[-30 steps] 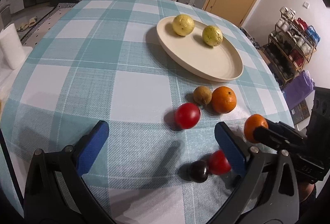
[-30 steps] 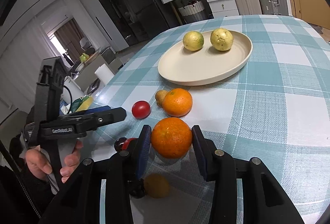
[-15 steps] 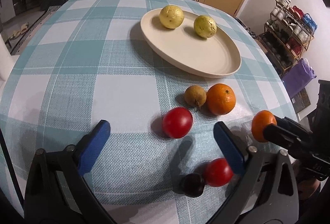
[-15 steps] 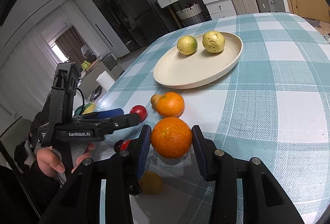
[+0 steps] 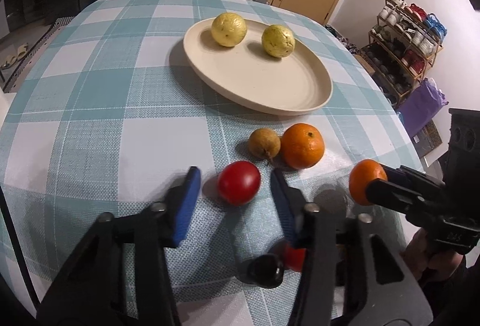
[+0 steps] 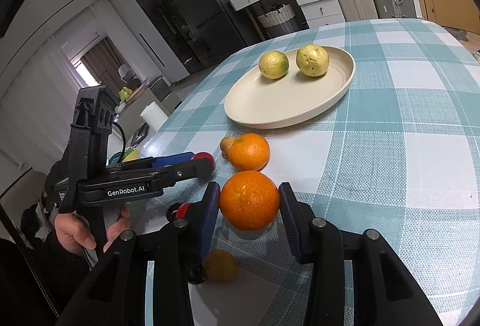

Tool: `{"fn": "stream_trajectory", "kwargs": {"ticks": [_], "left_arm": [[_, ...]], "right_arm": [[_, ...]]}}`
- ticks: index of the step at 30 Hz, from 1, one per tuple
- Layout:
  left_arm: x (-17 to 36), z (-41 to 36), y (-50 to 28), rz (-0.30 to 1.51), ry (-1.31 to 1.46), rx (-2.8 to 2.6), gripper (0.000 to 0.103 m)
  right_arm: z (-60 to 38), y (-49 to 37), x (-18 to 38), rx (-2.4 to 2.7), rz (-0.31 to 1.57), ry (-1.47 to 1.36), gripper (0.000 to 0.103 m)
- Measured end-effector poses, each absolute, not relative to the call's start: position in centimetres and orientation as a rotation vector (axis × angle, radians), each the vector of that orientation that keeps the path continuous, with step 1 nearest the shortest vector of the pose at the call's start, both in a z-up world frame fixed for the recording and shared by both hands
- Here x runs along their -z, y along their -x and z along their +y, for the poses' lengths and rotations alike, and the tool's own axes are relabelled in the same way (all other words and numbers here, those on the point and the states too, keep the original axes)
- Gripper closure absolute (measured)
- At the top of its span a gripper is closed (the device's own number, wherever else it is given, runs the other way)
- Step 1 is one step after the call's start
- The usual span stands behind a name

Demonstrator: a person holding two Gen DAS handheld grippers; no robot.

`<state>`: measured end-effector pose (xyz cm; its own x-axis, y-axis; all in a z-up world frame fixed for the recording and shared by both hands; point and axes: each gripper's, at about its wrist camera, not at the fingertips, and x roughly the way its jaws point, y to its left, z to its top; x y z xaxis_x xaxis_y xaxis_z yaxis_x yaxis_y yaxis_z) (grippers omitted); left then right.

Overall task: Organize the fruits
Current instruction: 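Grasp the large orange with the right gripper while the left gripper approaches the red tomato, then grasp the red tomato with the left gripper while the right gripper carries the orange to the plate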

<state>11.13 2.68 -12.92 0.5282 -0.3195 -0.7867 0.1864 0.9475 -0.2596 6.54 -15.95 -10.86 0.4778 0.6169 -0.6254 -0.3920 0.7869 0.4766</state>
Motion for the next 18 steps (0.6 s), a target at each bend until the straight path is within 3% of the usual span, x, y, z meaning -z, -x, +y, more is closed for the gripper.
{"fn": "stream_trajectory", "kwargs": {"ticks": [1, 4, 18], "left_arm": [[12.9, 2.7, -11.1, 0.97, 0.151, 0.307, 0.072], [12.9, 2.8, -11.1, 0.965, 0.154, 0.319, 0.076], [10.9, 4.6, -10.8, 0.922, 0.211, 0.331, 0.076]], "right_arm": [[-16.0, -6.6, 10.9, -0.626, 0.877, -0.285, 0.062], [-15.9, -6.7, 10.9, -0.626, 0.882, -0.283, 0.062], [-16.0, -7.3, 10.0, -0.635, 0.862, -0.288, 0.062]]}}
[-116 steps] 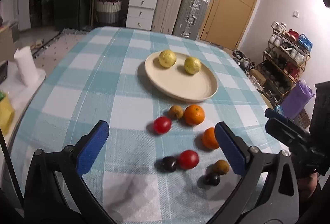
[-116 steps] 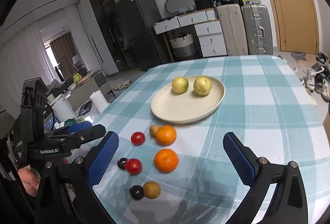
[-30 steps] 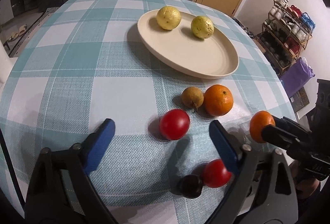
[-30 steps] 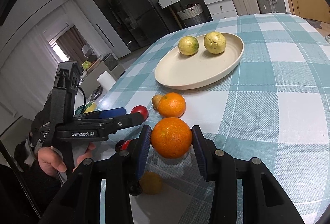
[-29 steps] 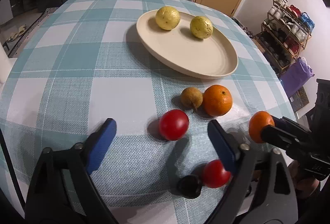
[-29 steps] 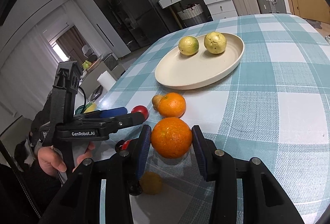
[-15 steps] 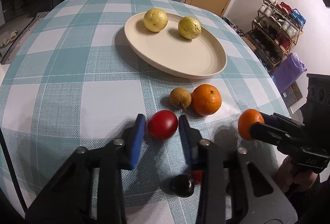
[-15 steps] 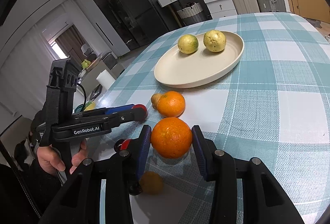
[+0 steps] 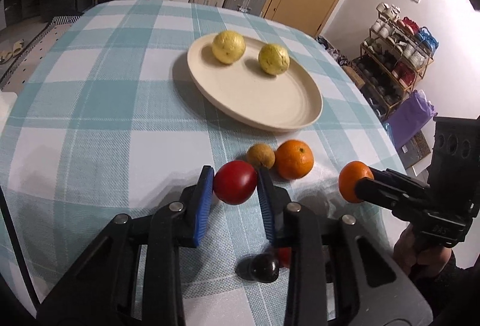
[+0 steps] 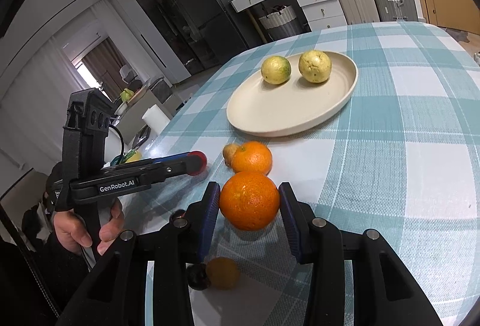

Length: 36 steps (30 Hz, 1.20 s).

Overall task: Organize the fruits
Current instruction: 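Grasp the red tomato with the left gripper while the right gripper carries the orange to the plate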

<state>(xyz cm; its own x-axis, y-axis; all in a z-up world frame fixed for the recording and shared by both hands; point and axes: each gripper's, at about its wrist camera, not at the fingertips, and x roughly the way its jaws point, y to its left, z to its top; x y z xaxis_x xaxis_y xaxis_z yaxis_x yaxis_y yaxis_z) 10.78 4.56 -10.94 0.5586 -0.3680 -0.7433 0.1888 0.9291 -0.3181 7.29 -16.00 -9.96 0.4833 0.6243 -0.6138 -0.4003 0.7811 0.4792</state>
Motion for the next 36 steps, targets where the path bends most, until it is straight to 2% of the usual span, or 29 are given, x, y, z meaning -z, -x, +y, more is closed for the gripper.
{"fn": "stream_trajectory", "kwargs": {"ticks": [21, 36], "left_arm": [[6.5, 4.7, -17.6, 0.879, 0.21, 0.334, 0.076], [8.4, 4.5, -25.0, 0.921, 0.245, 0.317, 0.076]], "right_arm": [[-15.0, -12.9, 5.6, -0.63, 0.76, -0.252, 0.062], [-12.7, -19.9, 6.4, -0.599, 0.798, -0.247, 0.062]]}}
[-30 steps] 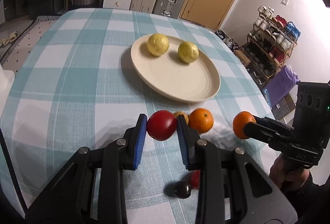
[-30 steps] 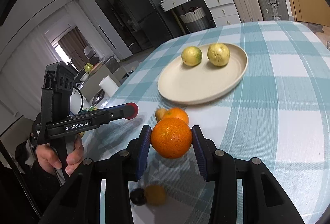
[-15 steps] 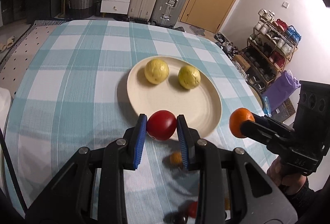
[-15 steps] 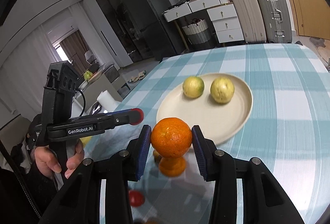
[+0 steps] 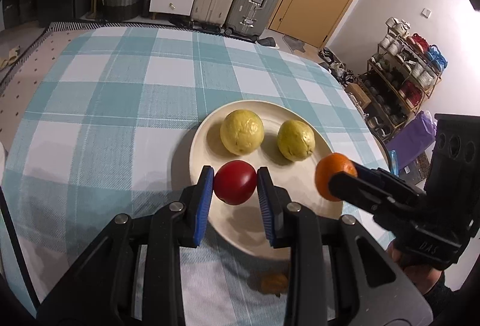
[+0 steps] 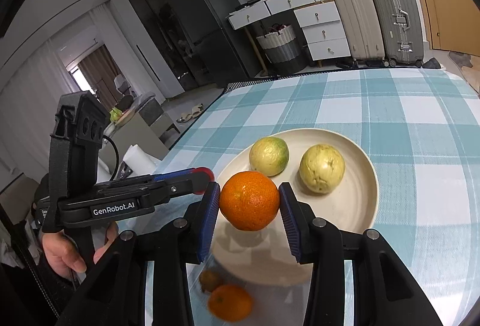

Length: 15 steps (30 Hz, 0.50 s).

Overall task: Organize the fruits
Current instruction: 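Grasp the red tomato with the left gripper while the right gripper carries the orange to the plate, then lower the tomato and orange onto the plate and open both grippers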

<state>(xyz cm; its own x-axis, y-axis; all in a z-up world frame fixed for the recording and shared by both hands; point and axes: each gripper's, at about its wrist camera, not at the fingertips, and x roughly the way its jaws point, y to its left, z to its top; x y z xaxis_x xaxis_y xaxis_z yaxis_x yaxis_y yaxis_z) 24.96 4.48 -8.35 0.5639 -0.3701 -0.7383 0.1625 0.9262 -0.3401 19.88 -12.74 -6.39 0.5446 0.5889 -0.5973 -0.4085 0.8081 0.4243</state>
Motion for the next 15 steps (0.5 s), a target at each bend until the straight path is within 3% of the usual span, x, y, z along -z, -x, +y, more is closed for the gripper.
{"fn": "stream_trajectory", "kwargs": {"ticks": [15], "left_arm": [[10.7, 4.3, -28.2, 0.958, 0.27, 0.321, 0.076]], "right_arm": [[-10.8, -23.9, 9.4, -0.575, 0.861, -0.224, 0.062]]}}
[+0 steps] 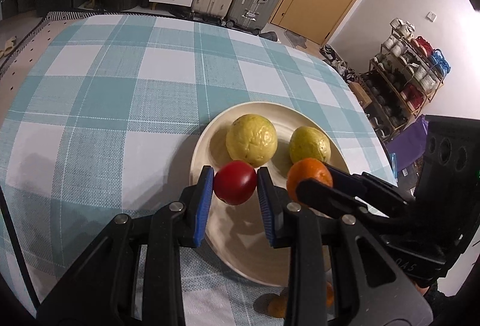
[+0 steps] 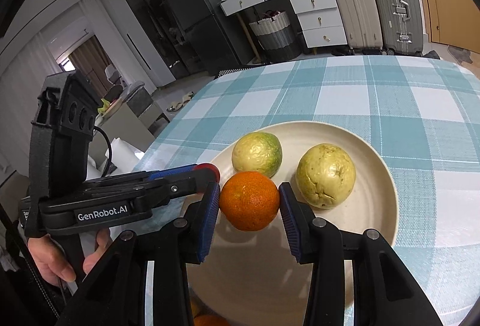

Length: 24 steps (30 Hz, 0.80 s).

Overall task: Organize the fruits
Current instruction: 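Lower the tomato and orange onto the plate and open both grippers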

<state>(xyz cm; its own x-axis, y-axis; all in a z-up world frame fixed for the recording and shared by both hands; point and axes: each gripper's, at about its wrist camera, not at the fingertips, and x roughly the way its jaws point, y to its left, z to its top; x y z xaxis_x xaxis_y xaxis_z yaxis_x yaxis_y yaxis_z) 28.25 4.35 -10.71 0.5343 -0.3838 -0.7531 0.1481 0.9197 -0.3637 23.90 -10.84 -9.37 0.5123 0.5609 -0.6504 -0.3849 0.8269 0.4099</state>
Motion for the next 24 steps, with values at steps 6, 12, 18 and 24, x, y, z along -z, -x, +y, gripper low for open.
{"fn": "stream_trajectory", "kwargs": {"ticks": [6, 12, 18, 24], "left_arm": [[10.9, 4.5, -28.8, 0.96, 0.284, 0.34, 0.076], [10.9, 4.7, -29.0, 0.962, 0.311, 0.355, 0.076], [9.7, 5.2, -27.9, 0.939, 0.309, 0.338, 0.069], [8.0, 5.5, -25.8, 0.903, 0.297, 0.315, 0.066]], "right_arm": [[-10.9, -24.5, 9.7, -0.558, 0.868, -0.242, 0.062], [-10.8, -24.5, 9.5, -0.543, 0.842, -0.234, 0.044], [-11.5, -23.0, 7.5, -0.541, 0.75, -0.243, 0.018], [-12.7, -20.4, 5.8, -0.55, 0.716, -0.279, 0.018]]}}
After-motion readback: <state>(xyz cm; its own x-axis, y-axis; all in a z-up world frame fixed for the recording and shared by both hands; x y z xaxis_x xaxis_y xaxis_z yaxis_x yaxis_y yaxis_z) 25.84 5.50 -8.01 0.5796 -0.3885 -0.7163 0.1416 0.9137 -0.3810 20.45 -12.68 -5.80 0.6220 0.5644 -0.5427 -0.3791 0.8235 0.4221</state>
